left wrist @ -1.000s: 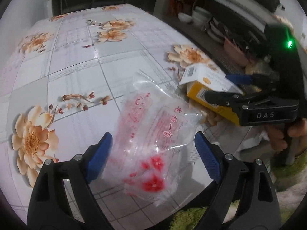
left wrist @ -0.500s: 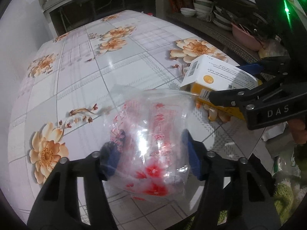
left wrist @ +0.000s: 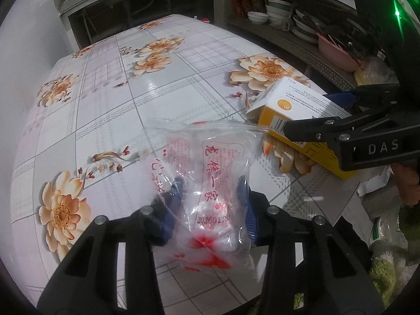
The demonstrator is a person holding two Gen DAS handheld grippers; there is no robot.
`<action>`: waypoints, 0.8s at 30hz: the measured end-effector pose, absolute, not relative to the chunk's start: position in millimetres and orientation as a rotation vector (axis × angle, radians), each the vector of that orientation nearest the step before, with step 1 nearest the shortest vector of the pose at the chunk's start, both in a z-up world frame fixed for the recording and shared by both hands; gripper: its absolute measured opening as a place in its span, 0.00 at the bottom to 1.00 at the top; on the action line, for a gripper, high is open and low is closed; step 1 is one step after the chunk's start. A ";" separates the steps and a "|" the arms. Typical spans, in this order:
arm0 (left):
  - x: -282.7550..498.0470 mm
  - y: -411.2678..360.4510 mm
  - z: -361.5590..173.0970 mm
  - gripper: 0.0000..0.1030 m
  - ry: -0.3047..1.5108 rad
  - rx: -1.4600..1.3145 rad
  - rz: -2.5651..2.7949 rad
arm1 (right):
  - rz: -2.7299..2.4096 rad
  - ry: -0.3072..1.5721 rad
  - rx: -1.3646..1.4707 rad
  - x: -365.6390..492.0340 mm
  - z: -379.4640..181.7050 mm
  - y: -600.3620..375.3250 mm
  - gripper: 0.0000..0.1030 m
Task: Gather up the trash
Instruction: 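Carry the clear bag and medicine box to the wastebasket with both tools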
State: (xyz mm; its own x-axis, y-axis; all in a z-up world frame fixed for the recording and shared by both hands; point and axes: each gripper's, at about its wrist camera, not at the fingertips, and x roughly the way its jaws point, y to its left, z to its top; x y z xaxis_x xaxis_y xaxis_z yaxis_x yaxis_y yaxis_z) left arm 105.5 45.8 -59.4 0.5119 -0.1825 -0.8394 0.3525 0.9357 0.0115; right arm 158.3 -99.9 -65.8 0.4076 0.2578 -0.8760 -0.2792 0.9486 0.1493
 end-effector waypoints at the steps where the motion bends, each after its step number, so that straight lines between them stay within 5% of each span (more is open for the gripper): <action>1: 105.7 46.0 -59.2 0.39 0.982 0.189 -0.324 | 0.339 1.100 -0.017 158.5 -65.4 -100.4 0.77; 24: 102.1 43.8 -42.0 0.39 0.934 0.165 -0.311 | 0.347 1.068 0.014 156.9 -51.6 -105.9 0.75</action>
